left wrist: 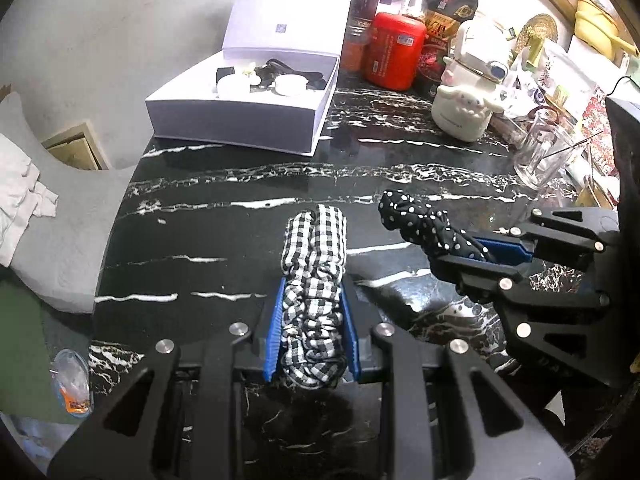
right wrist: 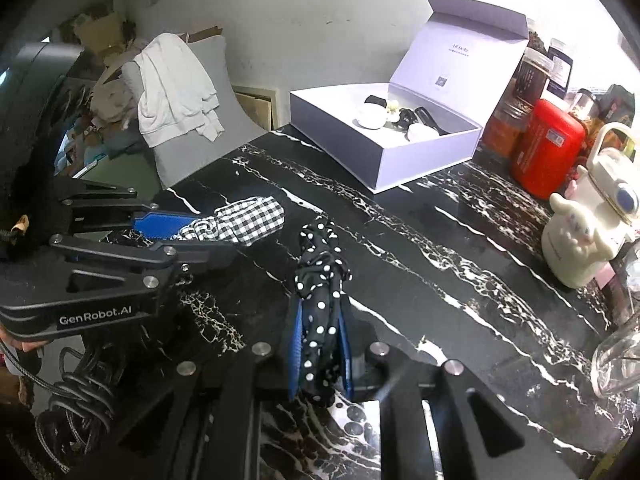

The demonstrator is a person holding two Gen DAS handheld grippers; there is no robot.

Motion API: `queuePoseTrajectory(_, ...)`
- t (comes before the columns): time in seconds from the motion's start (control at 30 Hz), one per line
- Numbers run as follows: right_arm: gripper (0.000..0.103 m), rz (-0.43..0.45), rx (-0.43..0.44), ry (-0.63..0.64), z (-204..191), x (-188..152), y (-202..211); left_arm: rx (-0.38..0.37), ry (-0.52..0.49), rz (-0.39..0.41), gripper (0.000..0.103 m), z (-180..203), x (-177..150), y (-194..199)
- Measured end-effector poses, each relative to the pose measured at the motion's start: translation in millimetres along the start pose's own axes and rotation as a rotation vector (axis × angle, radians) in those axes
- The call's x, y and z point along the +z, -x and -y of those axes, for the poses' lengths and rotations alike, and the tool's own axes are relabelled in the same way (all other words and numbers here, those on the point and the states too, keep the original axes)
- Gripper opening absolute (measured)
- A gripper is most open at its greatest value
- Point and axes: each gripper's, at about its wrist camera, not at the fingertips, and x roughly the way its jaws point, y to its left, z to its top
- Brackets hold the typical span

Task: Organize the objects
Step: 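Lift both held scrunchies up from the table, then carry both scrunchies over the open white box and lower them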

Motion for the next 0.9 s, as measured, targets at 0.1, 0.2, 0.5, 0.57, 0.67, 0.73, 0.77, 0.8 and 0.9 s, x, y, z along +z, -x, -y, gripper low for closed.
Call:
queuePoseTrajectory(0.1, 0.015, 0.007, -0.022, 0.007, 3, 4, 3, -0.01, -0.001, -0.006, 0.024, 0, 6, -3)
queuePoseTrajectory(0.2, 0.015, 0.01, -0.031, 0.006, 7, 11, 3, -0.025, -0.005, -0.008, 0.024, 0, 15, -5)
queuePoseTrajectory(0.5, 0.015, 0.014, -0.03, 0.022, 21, 39, -6, -0.014, -0.017, 0.001, 0.024, -5, 48, -15)
queuePoseTrajectory(0.57, 0.015, 0.019, -0.034, 0.027, 25, 46, -8, -0.01, -0.017, 0.002, 0.024, -8, 55, -17)
queuePoseTrajectory(0.67, 0.015, 0.028, -0.032, 0.03, 32, 57, -12, -0.006, -0.017, 0.001, 0.024, -11, 68, -21)
queuePoseTrajectory(0.73, 0.015, 0.029, -0.031, 0.034, 37, 64, -15, -0.005, -0.019, 0.008, 0.024, -12, 78, -24)
queuePoseTrajectory(0.77, 0.015, 0.03, -0.033, 0.036, 39, 68, -17, -0.005, -0.022, 0.011, 0.024, -12, 82, -25)
queuePoseTrajectory(0.8, 0.015, 0.031, -0.034, 0.038, 41, 71, -18, -0.004, -0.027, 0.015, 0.024, -12, 87, -27)
queuePoseTrajectory(0.9, 0.015, 0.037, -0.036, 0.039, 49, 82, -22, -0.008, -0.039, 0.026, 0.024, -13, 101, -31)
